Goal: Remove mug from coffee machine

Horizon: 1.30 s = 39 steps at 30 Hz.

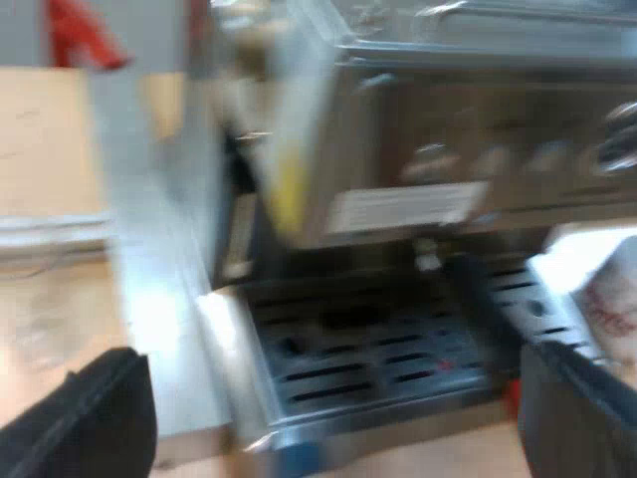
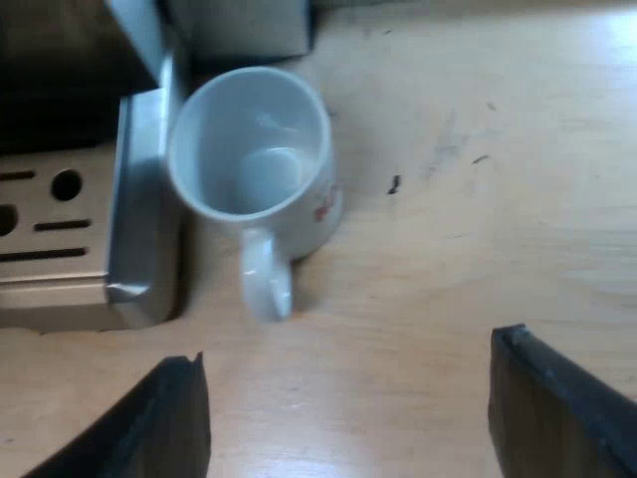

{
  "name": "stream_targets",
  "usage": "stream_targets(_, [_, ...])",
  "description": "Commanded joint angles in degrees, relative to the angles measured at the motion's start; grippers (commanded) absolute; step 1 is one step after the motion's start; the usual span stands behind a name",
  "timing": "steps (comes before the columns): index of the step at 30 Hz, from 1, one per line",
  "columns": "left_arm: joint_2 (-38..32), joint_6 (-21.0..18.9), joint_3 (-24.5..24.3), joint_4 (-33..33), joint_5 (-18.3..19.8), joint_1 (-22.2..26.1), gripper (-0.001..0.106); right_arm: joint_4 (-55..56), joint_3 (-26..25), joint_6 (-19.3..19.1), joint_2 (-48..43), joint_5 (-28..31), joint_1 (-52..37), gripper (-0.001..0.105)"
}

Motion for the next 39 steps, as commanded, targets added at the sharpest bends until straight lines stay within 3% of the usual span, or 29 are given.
stream_targets(1, [-0.14, 2.22, -0.71, 2.21, 0.66, 1.96, 0.077, 0.91, -0.54, -3.48, -0.89, -0.62, -3.29, 0.062])
stream_targets(3, [-0.39, 2.54, -0.74, 4.12, 0.66, 4.07, 0.077, 2.08, -0.54, -5.61, -2.1, -0.62, -6.88, 0.062])
stream_targets(11, [-3.74, 2.69, -0.74, 4.82, -0.12, 4.13, 0.077, 2.09, -0.54, -10.0, -11.25, -0.62, -8.62, 0.062])
stream_targets(24, [-17.59, 2.69, -0.74, 6.75, -0.92, -0.99, 0.077, 3.84, 1.1, -8.3, -29.34, -0.62, -8.62, 0.062])
stream_targets(30, [-26.35, 3.41, -0.74, 13.82, -4.72, -0.96, 0.077, 5.16, 2.32, -8.32, -37.97, -0.62, -8.62, 0.062])
stream_targets(31, [-29.64, 4.22, -0.74, 15.92, -7.1, -0.96, 0.077, 5.91, 2.31, -8.32, -40.17, -0.62, -8.62, 0.062])
stream_targets(34, [-33.82, 4.95, -0.85, 18.22, -9.52, -0.96, 0.077, 6.97, 2.31, -8.32, -43.25, -0.62, -8.62, 0.062])
stream_targets(36, [-32.92, 6.12, -2.4, 23.3, -10.66, -0.68, 0.077, 7.54, 2.31, -8.32, -45.77, -0.62, -8.62, 0.062])
stream_targets(39, [-33.13, 6.14, -2.36, 24.29, -13.22, -0.7, 0.077, 7.75, 2.31, -8.32, -49.91, -0.75, -8.62, 0.062])
